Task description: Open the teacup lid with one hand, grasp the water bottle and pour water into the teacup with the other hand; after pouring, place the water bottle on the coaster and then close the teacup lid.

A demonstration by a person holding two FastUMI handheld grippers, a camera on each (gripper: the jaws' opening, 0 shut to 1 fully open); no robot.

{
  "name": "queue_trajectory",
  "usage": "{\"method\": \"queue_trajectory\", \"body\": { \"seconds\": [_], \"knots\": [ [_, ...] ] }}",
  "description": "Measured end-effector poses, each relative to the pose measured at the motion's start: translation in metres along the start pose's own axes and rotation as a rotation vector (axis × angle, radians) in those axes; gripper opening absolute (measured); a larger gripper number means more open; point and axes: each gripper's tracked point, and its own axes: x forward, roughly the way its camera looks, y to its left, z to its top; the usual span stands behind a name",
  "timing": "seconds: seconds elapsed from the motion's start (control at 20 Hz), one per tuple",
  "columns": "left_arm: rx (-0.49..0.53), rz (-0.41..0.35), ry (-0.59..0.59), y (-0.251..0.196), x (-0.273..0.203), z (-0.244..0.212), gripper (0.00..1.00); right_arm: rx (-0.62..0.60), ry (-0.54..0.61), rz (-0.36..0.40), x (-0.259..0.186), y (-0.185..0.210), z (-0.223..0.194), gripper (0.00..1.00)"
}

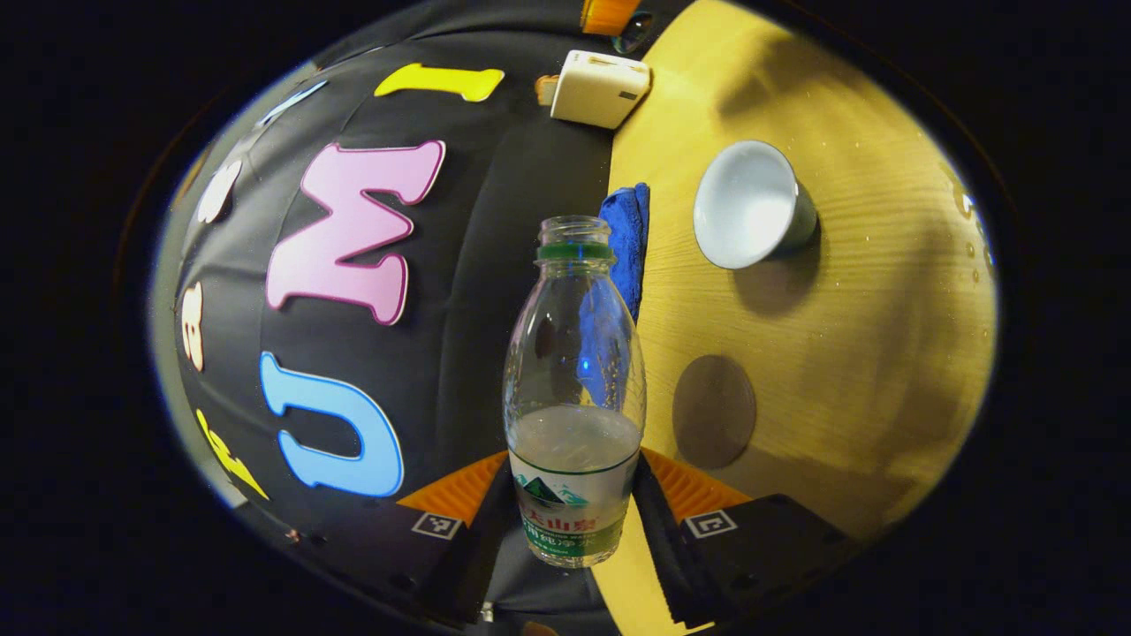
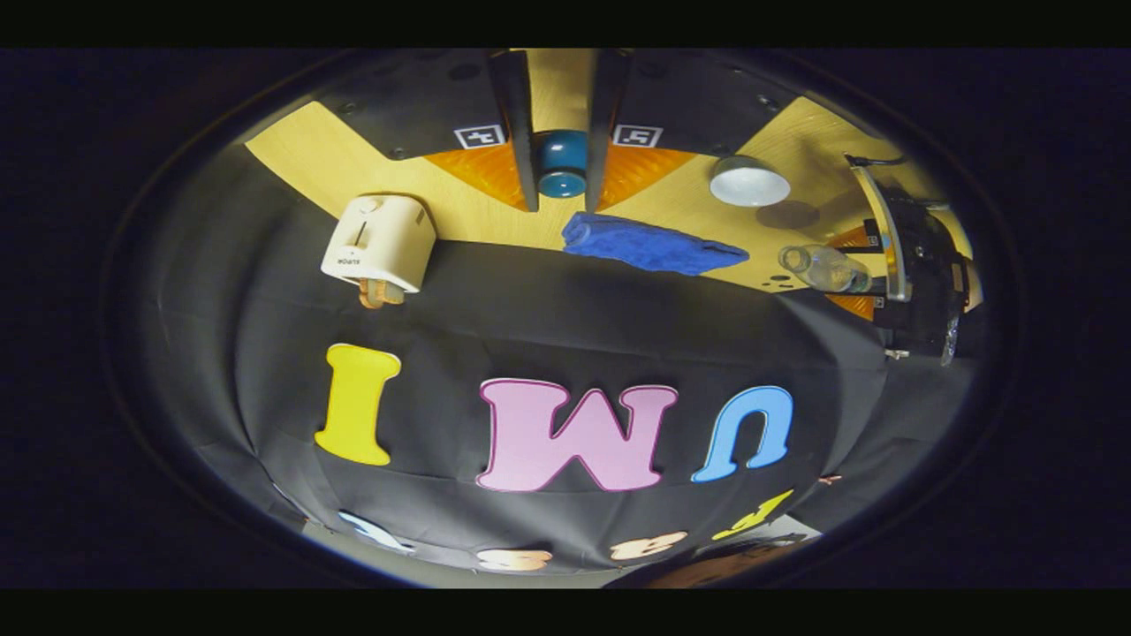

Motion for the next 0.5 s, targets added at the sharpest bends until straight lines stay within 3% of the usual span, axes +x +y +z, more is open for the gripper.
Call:
{"method": "queue_trajectory", "body": {
  "seconds": [0.5],
  "knots": [
    [0.155, 0.045, -0.033, 0.011, 0.008, 0.006, 0.76, -0.002, -0.004, 0.001, -0.004, -0.012, 0.0, 0.24]
  ]
}}
